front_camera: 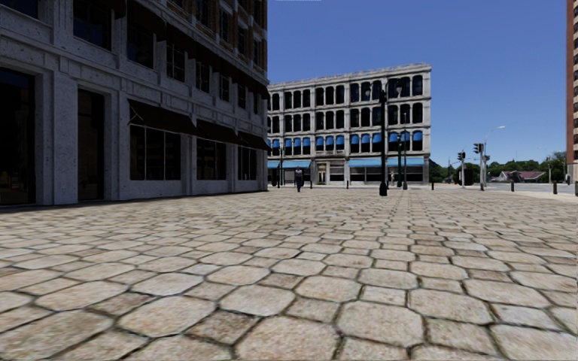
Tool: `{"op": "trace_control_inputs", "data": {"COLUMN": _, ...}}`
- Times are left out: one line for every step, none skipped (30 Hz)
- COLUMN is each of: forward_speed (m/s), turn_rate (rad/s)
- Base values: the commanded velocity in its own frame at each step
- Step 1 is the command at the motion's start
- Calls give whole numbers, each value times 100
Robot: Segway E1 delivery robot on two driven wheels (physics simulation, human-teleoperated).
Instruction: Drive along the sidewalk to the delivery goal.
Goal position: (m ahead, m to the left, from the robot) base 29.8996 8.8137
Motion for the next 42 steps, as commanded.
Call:
{"op": "trace_control_inputs", "data": {"forward_speed": 200, "turn_rate": 0}}
{"op": "trace_control_inputs", "data": {"forward_speed": 200, "turn_rate": 0}}
{"op": "trace_control_inputs", "data": {"forward_speed": 200, "turn_rate": 0}}
{"op": "trace_control_inputs", "data": {"forward_speed": 200, "turn_rate": 0}}
{"op": "trace_control_inputs", "data": {"forward_speed": 200, "turn_rate": 0}}
{"op": "trace_control_inputs", "data": {"forward_speed": 200, "turn_rate": 0}}
{"op": "trace_control_inputs", "data": {"forward_speed": 200, "turn_rate": 0}}
{"op": "trace_control_inputs", "data": {"forward_speed": 200, "turn_rate": 0}}
{"op": "trace_control_inputs", "data": {"forward_speed": 200, "turn_rate": 0}}
{"op": "trace_control_inputs", "data": {"forward_speed": 200, "turn_rate": 0}}
{"op": "trace_control_inputs", "data": {"forward_speed": 200, "turn_rate": 0}}
{"op": "trace_control_inputs", "data": {"forward_speed": 200, "turn_rate": 0}}
{"op": "trace_control_inputs", "data": {"forward_speed": 200, "turn_rate": 0}}
{"op": "trace_control_inputs", "data": {"forward_speed": 200, "turn_rate": 0}}
{"op": "trace_control_inputs", "data": {"forward_speed": 200, "turn_rate": 0}}
{"op": "trace_control_inputs", "data": {"forward_speed": 200, "turn_rate": 0}}
{"op": "trace_control_inputs", "data": {"forward_speed": 200, "turn_rate": 0}}
{"op": "trace_control_inputs", "data": {"forward_speed": 200, "turn_rate": 0}}
{"op": "trace_control_inputs", "data": {"forward_speed": 200, "turn_rate": 0}}
{"op": "trace_control_inputs", "data": {"forward_speed": 200, "turn_rate": 0}}
{"op": "trace_control_inputs", "data": {"forward_speed": 200, "turn_rate": 0}}
{"op": "trace_control_inputs", "data": {"forward_speed": 200, "turn_rate": 0}}
{"op": "trace_control_inputs", "data": {"forward_speed": 200, "turn_rate": 0}}
{"op": "trace_control_inputs", "data": {"forward_speed": 200, "turn_rate": 0}}
{"op": "trace_control_inputs", "data": {"forward_speed": 200, "turn_rate": 0}}
{"op": "trace_control_inputs", "data": {"forward_speed": 200, "turn_rate": 0}}
{"op": "trace_control_inputs", "data": {"forward_speed": 200, "turn_rate": 0}}
{"op": "trace_control_inputs", "data": {"forward_speed": 200, "turn_rate": 0}}
{"op": "trace_control_inputs", "data": {"forward_speed": 200, "turn_rate": 0}}
{"op": "trace_control_inputs", "data": {"forward_speed": 200, "turn_rate": 0}}
{"op": "trace_control_inputs", "data": {"forward_speed": 200, "turn_rate": 0}}
{"op": "trace_control_inputs", "data": {"forward_speed": 200, "turn_rate": 0}}
{"op": "trace_control_inputs", "data": {"forward_speed": 200, "turn_rate": 0}}
{"op": "trace_control_inputs", "data": {"forward_speed": 200, "turn_rate": 0}}
{"op": "trace_control_inputs", "data": {"forward_speed": 200, "turn_rate": 0}}
{"op": "trace_control_inputs", "data": {"forward_speed": 200, "turn_rate": 0}}
{"op": "trace_control_inputs", "data": {"forward_speed": 200, "turn_rate": 0}}
{"op": "trace_control_inputs", "data": {"forward_speed": 200, "turn_rate": 0}}
{"op": "trace_control_inputs", "data": {"forward_speed": 200, "turn_rate": 0}}
{"op": "trace_control_inputs", "data": {"forward_speed": 200, "turn_rate": 0}}
{"op": "trace_control_inputs", "data": {"forward_speed": 200, "turn_rate": 0}}
{"op": "trace_control_inputs", "data": {"forward_speed": 200, "turn_rate": 0}}
